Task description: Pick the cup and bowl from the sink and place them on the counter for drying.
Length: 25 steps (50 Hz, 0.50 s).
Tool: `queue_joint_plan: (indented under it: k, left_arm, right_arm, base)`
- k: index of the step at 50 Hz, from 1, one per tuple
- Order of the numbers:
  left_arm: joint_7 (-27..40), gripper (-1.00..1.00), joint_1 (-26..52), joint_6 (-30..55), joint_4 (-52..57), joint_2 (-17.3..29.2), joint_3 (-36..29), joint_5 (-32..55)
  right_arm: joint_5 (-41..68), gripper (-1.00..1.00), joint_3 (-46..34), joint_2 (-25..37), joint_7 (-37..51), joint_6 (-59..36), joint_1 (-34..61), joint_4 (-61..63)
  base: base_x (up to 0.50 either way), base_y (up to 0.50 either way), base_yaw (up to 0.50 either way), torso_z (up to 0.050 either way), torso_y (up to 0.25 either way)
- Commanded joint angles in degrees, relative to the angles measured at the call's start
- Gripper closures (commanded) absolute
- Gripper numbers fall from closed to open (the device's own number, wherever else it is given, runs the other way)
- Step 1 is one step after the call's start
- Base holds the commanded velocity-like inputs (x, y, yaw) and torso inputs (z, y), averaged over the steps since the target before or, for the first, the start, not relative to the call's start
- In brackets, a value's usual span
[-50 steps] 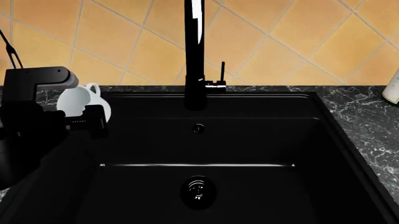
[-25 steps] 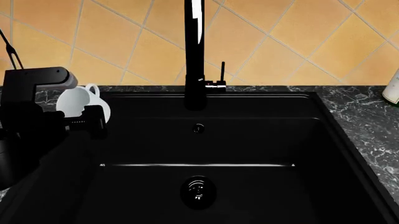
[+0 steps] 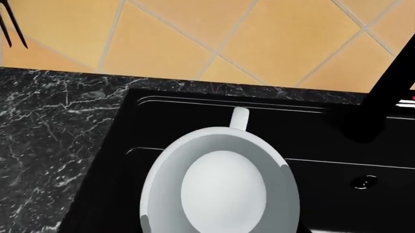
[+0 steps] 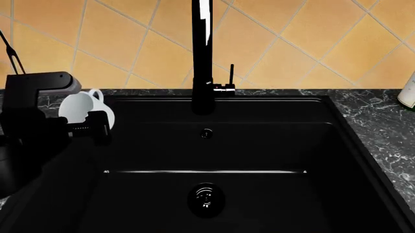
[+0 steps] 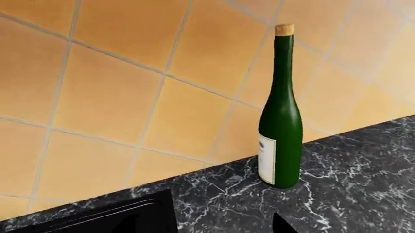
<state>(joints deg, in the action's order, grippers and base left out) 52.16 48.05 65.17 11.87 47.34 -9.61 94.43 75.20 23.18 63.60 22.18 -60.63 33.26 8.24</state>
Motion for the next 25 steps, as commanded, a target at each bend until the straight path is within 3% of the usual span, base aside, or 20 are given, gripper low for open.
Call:
queue_joint_plan:
  k: [1, 7, 15, 25]
  left_arm:
    - [-0.73, 1.0, -0.56, -0.77, -0.02, 0.09, -0.2, -0.42]
    - [-0.9, 1.0, -0.03, -0.45, 0.0, 0.48, -0.4, -0.31]
    - [-2.01, 1.0, 0.46, -0.03, 0.17, 1.1, -0.85, -0.99]
    - [-1.09, 1.0, 2.97, 0.55, -0.18, 0.93, -1.91, -1.93]
  right_arm:
    - [-0.06, -1.0, -21.35, -1.73, -4.62, -1.65, 18.71, 5.14]
    - [-1.78, -1.0, -28.37, -4.56, -3.16, -6.22, 26.61, 5.33]
    - [4.83, -1.0, -25.34, -7.68, 2.23, -7.08, 25.78, 3.74]
    - [5.73, -1.0, -26.26, -10.43, 4.56, -6.57, 24.52, 5.07]
  base:
    - [0.0, 0.0, 0.0, 0.0, 0.0]
    - [0.0, 0.0, 0.0, 0.0, 0.0]
    - [0.0, 0.0, 0.0, 0.0, 0.0]
    - [0.0, 0.0, 0.0, 0.002, 0.001]
